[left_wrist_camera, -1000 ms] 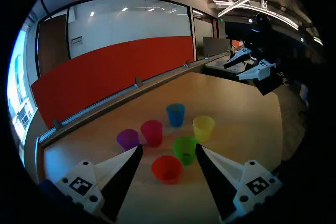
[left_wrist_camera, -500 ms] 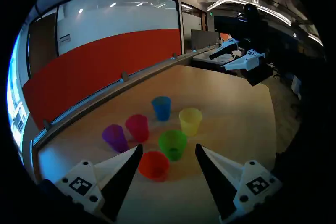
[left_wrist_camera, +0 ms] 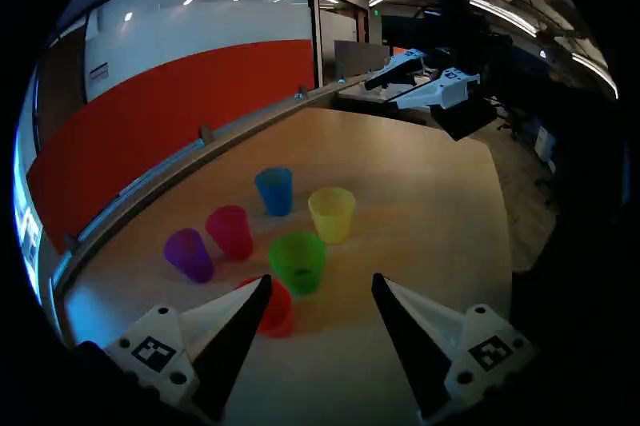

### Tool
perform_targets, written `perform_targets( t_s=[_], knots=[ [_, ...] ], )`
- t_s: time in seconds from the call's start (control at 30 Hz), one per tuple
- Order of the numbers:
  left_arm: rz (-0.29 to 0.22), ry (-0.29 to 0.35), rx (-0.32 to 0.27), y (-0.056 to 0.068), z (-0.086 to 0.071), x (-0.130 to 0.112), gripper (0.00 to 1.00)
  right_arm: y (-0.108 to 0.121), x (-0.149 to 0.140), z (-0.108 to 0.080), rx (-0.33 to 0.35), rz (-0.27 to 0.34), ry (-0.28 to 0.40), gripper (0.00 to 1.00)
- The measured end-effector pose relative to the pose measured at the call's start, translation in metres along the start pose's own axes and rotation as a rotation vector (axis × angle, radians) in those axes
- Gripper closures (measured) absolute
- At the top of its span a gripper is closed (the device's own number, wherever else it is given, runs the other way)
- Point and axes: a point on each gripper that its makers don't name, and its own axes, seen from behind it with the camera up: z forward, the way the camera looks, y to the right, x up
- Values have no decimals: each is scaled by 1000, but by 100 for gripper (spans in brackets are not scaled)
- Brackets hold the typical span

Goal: Pour water

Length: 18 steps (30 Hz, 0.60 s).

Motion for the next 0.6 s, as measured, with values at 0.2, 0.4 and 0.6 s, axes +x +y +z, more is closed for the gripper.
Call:
perform_targets(
  t_s=[0.2, 0.4, 0.6],
  knots=[
    [12, -27, -43, 11, 6, -9, 7, 0, 0, 0, 0, -2, 0, 0],
    [15, -51, -82, 23, 16, -18, 7, 0, -1, 2, -1, -3, -3, 0],
    [13, -74, -115, 32, 25, -28, 7, 0, 0, 3, -2, -3, -6, 0]
  ],
)
